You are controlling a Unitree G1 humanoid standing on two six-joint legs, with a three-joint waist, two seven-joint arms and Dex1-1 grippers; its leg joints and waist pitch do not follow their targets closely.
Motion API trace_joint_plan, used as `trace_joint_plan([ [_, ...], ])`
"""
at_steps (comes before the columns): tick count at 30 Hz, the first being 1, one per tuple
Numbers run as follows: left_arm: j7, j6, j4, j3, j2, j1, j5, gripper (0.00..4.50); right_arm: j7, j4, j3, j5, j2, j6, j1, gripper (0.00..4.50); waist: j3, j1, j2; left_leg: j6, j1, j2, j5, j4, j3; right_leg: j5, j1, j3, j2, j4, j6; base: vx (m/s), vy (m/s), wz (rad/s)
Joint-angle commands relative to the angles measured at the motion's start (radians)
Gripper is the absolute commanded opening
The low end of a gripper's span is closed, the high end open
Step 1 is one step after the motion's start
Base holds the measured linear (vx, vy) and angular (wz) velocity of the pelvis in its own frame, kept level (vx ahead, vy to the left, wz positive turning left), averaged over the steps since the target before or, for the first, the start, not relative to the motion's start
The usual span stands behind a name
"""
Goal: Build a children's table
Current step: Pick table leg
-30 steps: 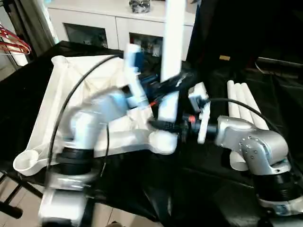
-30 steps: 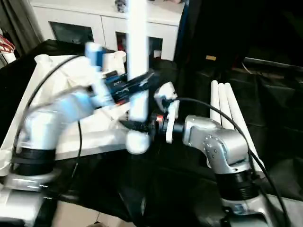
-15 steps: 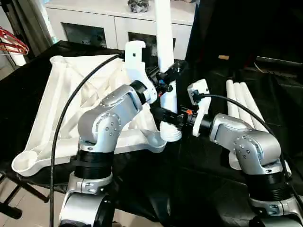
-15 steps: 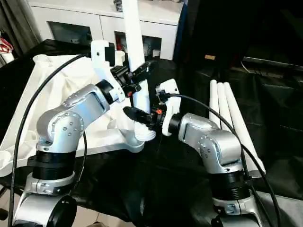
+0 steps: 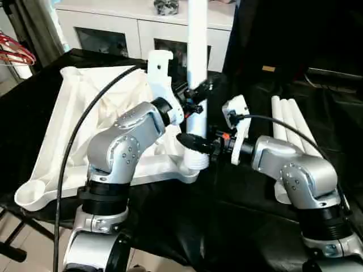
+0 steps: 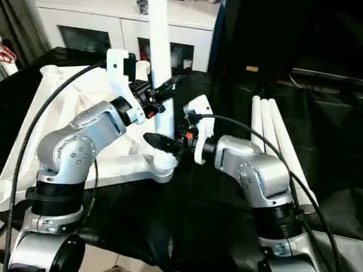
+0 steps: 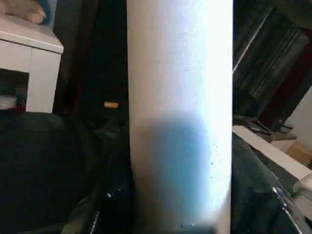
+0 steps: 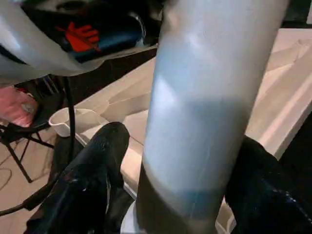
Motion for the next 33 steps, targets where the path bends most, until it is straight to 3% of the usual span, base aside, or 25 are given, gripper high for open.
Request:
trace_joint_plan([
  [1,-0.003,-0.008,-0.014,-0.02,0.003,0.005,0.012,1.88,-0.019,0.008,0.017,-0.012,0.005,0.023,-0.016,2.71,-0.074,-0.002,-0.009,0.022,0.005,0.054,0.015,-0.064,-0.021,0.034,0.062,0.06,-0.096,-0.072,-0.212,0.0,0.0,0.0],
  [8,-0.015,-0.006,-0.016,-0.027,0.007,0.007,0.013,1.88,-0.021,0.021,0.022,-0.014,0.004,0.03,-0.016,2.04,-0.074,-0.002,-0.008,0.018,0.004,0.055,0.012,-0.065,-0.021,0.028,0.063,0.06,-0.096,-0.072,-0.209,0.0,0.0,0.0],
  [12,-0.034,0.003,-0.026,-0.032,0.014,0.009,0.004,1.87,-0.016,0.016,0.022,-0.008,0.002,0.033,-0.007,1.94,-0.075,-0.002,-0.007,0.018,0.005,0.054,0.008,-0.064,-0.021,0.034,0.063,0.06,-0.096,-0.072,-0.211,0.0,0.0,0.0],
  [13,-0.034,0.003,-0.026,-0.032,0.014,0.009,0.004,2.22,-0.016,0.016,0.022,-0.008,0.002,0.033,-0.007,1.93,-0.075,-0.001,-0.004,0.017,0.005,0.054,0.007,-0.064,-0.022,0.031,0.063,0.06,-0.097,-0.072,-0.211,0.0,0.0,0.0],
  [14,-0.065,0.023,-0.036,-0.021,0.011,0.01,-0.042,2.43,0.018,0.0,0.02,0.01,-0.007,0.025,0.003,1.92,-0.075,-0.002,-0.004,0.017,0.005,0.054,0.007,-0.064,-0.021,0.035,0.063,0.06,-0.096,-0.071,-0.212,0.0,0.0,0.0],
  [18,-0.132,0.017,-0.041,-0.019,0.029,0.018,-0.073,2.77,0.098,-0.044,0.009,0.063,-0.031,0.02,0.028,1.91,-0.076,0.001,-0.005,0.025,0.004,0.056,0.007,-0.063,-0.022,0.058,0.064,0.06,-0.097,-0.068,-0.22,0.0,0.0,0.0],
  [21,-0.255,0.03,-0.048,0.033,0.029,0.03,-0.199,3.01,0.146,-0.069,0.0,0.1,-0.048,0.027,0.039,1.91,-0.073,0.003,-0.008,0.029,0.003,0.052,0.002,-0.064,-0.019,0.036,0.065,0.059,-0.097,-0.071,-0.226,0.0,0.0,0.0],
  [26,-0.352,0.086,0.002,0.081,0.067,0.004,-0.285,3.01,0.191,-0.087,-0.01,0.134,-0.066,0.023,0.046,1.91,-0.072,0.001,-0.006,0.024,0.007,0.052,-0.021,-0.065,-0.019,-0.028,0.06,0.058,-0.095,-0.077,-0.214,0.0,0.0,0.0],
  [30,-0.389,0.084,0.037,0.083,0.083,-0.013,-0.292,2.84,0.21,-0.087,-0.017,0.146,-0.077,0.021,0.048,1.9,-0.073,0.001,-0.003,0.02,0.008,0.053,-0.014,-0.066,-0.02,-0.029,0.059,0.058,-0.094,-0.077,-0.206,0.0,0.0,0.0],
  [31,-0.393,0.08,0.043,0.079,0.086,-0.014,-0.288,2.84,0.212,-0.089,-0.018,0.149,-0.078,0.021,0.049,1.9,-0.072,0.002,0.003,0.019,0.009,0.053,-0.015,-0.066,-0.021,-0.031,0.058,0.058,-0.095,-0.077,-0.207,0.0,0.0,0.0],
  [33,-0.396,0.082,0.061,0.069,0.091,-0.018,-0.281,2.63,0.215,-0.096,-0.02,0.156,-0.083,0.022,0.052,1.9,-0.073,0.001,0.0,0.014,0.007,0.054,-0.02,-0.066,-0.021,-0.023,0.06,0.059,-0.095,-0.077,-0.208,0.0,0.0,0.0],
])
